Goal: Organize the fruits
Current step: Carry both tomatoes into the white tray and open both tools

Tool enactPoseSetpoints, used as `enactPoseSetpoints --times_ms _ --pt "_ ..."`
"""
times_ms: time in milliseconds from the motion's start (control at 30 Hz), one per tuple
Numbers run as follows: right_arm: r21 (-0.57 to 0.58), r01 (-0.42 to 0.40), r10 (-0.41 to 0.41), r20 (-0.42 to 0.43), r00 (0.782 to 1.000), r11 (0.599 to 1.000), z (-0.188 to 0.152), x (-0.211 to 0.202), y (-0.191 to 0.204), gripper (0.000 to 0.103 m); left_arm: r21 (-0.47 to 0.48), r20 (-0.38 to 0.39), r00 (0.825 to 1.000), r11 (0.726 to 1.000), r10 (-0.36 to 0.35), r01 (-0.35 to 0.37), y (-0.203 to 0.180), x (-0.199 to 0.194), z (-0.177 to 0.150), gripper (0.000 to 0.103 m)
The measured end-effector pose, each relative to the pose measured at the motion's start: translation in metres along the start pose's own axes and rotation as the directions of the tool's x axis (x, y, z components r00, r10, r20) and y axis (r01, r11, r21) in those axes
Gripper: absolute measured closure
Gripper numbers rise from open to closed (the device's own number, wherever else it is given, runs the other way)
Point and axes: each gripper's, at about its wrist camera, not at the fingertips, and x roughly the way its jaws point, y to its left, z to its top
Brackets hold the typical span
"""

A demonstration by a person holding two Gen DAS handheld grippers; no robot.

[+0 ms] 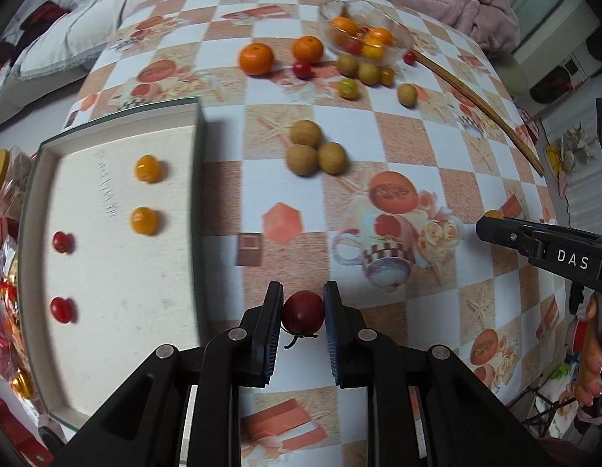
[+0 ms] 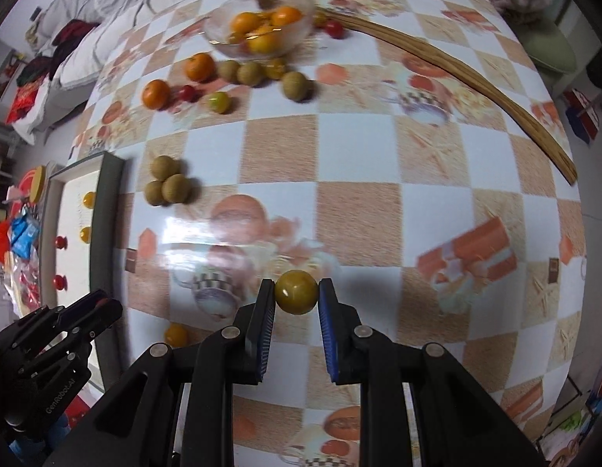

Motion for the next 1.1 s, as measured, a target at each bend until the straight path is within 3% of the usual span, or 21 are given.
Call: enactPoseSetpoints --times_ms 467,800,1100 --pt "-0.213 -0.052 0.047 -0.027 0.999 0.976 0.013 0.015 0.122 0.078 -0.188 0.037 0.997 0.980 0.069 -0.060 0.098 -0.020 -0.025 0.080" --pt "-0.369 -0.126 0.099 -0.092 0.991 0.921 0.015 0.042 0.220 0.078 -0.305 0.003 0.989 0.942 0.147 -0.139 0.163 -0.017 -0.056 0.080" --pt "-0.450 -0.117 0.054 -0.150 0.987 0.885 0.008 0.080 0.260 0.078 -0.341 -0.034 0.980 0.919 0.197 -0.197 0.189 -0.005 -0.071 0.080"
